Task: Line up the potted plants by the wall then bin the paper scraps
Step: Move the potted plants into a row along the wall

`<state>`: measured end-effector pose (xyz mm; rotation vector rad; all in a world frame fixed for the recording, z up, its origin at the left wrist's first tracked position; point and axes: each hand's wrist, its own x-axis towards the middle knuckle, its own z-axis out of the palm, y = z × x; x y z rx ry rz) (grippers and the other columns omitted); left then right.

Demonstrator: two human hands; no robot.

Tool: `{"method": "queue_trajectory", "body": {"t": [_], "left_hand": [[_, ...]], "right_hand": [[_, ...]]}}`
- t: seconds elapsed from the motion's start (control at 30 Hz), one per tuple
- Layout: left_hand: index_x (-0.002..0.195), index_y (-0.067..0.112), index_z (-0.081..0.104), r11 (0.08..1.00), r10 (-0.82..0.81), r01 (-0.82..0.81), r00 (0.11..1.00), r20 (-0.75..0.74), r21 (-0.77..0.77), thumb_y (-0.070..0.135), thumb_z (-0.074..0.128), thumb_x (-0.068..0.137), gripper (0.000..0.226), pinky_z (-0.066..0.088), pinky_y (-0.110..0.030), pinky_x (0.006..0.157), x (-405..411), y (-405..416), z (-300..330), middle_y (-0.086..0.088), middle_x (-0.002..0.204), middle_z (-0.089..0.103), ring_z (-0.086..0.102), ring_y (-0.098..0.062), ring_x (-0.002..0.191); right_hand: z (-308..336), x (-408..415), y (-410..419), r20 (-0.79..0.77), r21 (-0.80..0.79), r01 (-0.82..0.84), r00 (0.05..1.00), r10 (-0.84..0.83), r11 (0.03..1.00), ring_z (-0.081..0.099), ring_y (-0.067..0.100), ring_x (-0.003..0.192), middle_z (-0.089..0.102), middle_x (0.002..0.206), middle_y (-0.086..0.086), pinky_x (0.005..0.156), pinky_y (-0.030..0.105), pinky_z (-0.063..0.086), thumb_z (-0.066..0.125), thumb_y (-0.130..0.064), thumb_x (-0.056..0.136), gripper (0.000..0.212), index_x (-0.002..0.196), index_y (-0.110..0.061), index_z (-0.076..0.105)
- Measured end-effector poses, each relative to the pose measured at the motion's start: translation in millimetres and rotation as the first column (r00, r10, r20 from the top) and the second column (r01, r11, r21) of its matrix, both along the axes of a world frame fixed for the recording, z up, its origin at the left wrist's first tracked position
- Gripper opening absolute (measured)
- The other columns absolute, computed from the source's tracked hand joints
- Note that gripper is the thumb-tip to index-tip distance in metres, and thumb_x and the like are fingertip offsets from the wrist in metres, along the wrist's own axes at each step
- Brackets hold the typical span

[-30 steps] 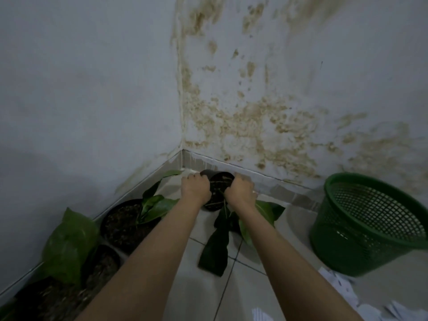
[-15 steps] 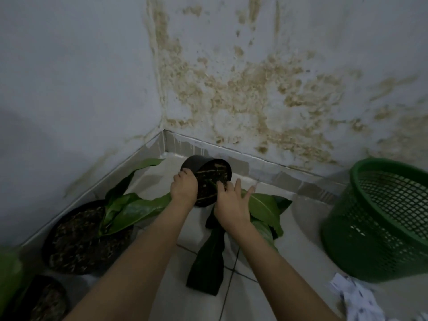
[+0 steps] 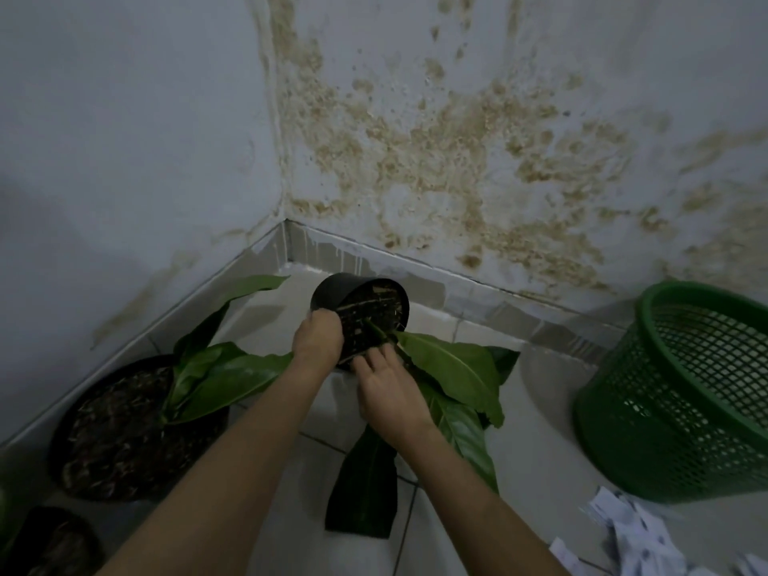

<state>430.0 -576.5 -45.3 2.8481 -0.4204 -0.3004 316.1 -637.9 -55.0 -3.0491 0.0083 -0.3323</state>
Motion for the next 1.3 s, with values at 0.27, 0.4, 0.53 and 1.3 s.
{"method": "queue_trajectory", "body": {"t": [0.27,0.4,0.53,1.3], "left_hand": [[0.111,-0.01,0.056,0.991,0.042,-0.052,0.996,-0.082,-0.125,0.008,0.036,0.097,0.03,0.047,-0.04,0.089,-2.1,13.0,15.4,-0.025,0.122,0.055,0.055,-0.038,0.111],[0.118,-0.012,0.052,0.973,0.111,-0.144,0.978,-0.178,-0.183,0.009,0.034,0.097,0.035,0.044,-0.04,0.094,-13.9,18.4,16.0,-0.027,0.127,0.052,0.052,-0.04,0.115],[0.119,-0.011,0.052,0.949,0.135,-0.204,0.952,-0.276,-0.24,0.011,0.034,0.098,0.036,0.043,-0.039,0.094,-30.9,26.7,19.7,-0.026,0.127,0.052,0.051,-0.038,0.116],[0.133,0.003,0.044,0.882,-0.44,0.315,0.816,0.374,0.349,0.027,0.03,0.094,0.047,0.039,-0.035,0.101,-71.5,44.1,-14.7,-0.021,0.132,0.047,0.043,-0.032,0.126]], "right_hand": [[14.1,-5.9,28.7,-0.518,0.041,-0.049,0.853,0.063,0.998,0.054,0.034,0.112,0.054,0.123,0.023,0.087,0.04,0.045,0.04,-0.01,0.094,0.03,0.121,0.001,0.048],[7.4,-15.2,36.9,-0.656,0.247,0.3,0.751,-0.069,0.921,0.05,0.031,0.12,0.051,0.13,0.021,0.096,0.035,0.042,0.041,-0.015,0.096,0.027,0.113,0.003,0.052],[-7.7,-22.7,29.0,-0.616,0.742,0.652,0.755,-0.222,0.156,0.055,0.024,0.084,0.053,0.085,0.008,0.083,0.036,0.052,0.039,-0.011,0.095,0.029,0.068,-0.021,0.038],[10.9,-11.6,3.9,-0.398,0.841,0.267,0.895,-0.203,-0.471,0.056,0.025,0.099,0.057,0.121,0.015,0.102,0.036,0.04,0.035,-0.023,0.101,0.035,0.13,-0.006,0.045]]}}
